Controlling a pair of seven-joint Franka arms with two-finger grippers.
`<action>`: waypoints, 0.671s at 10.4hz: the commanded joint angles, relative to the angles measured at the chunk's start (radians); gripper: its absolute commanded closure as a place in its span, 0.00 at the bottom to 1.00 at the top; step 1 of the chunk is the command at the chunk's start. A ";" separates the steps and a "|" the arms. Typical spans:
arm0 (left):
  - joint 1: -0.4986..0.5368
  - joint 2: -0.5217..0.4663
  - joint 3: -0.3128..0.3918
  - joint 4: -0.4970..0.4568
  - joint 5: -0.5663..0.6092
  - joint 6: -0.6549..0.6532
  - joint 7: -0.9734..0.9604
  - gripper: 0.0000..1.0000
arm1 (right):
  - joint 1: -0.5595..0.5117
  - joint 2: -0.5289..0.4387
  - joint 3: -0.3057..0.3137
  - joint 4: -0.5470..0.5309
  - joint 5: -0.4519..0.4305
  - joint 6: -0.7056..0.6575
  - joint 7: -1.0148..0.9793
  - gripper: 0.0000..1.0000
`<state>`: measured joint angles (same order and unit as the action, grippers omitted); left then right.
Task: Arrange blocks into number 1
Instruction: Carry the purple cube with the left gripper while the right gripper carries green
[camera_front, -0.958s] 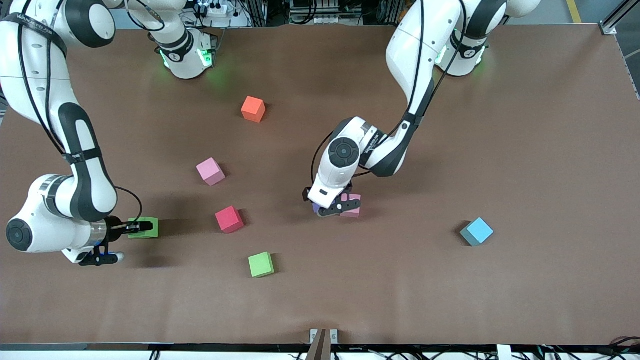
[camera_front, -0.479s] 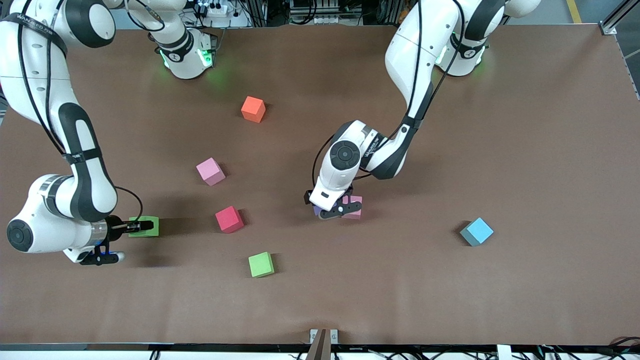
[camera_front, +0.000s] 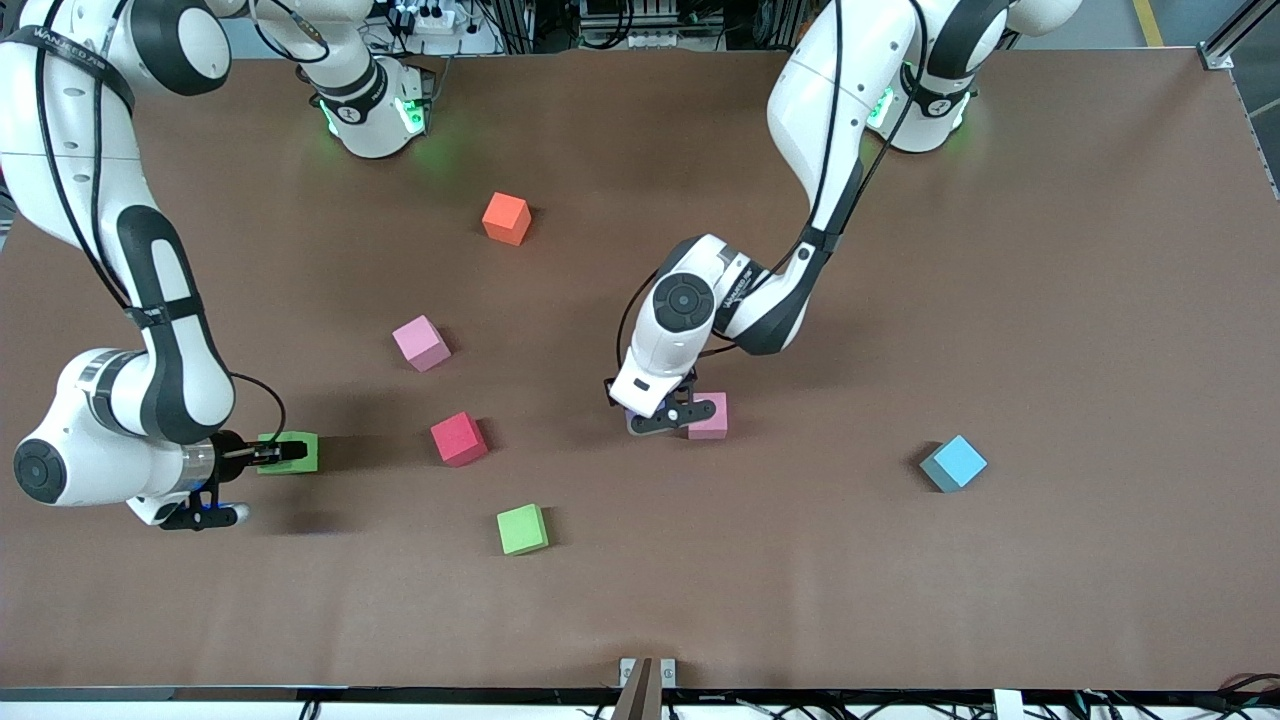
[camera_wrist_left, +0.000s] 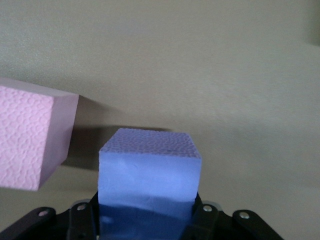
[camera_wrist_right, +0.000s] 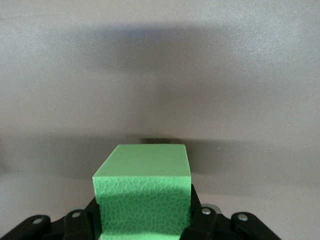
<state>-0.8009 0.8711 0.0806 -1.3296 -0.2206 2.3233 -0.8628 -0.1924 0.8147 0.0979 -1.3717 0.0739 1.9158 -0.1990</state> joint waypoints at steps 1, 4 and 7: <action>-0.035 -0.128 0.008 -0.045 -0.034 -0.176 -0.005 1.00 | -0.004 -0.017 0.005 -0.006 0.020 -0.020 0.013 0.92; -0.046 -0.191 -0.117 -0.080 -0.033 -0.318 -0.118 1.00 | -0.004 -0.025 0.017 -0.006 0.024 -0.023 0.015 0.92; -0.082 -0.222 -0.260 -0.205 0.021 -0.254 -0.305 1.00 | 0.007 -0.040 0.020 -0.013 0.023 -0.034 0.049 0.92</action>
<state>-0.8682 0.6947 -0.1310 -1.4304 -0.2245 2.0122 -1.0824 -0.1913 0.8089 0.1127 -1.3695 0.0781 1.8996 -0.1807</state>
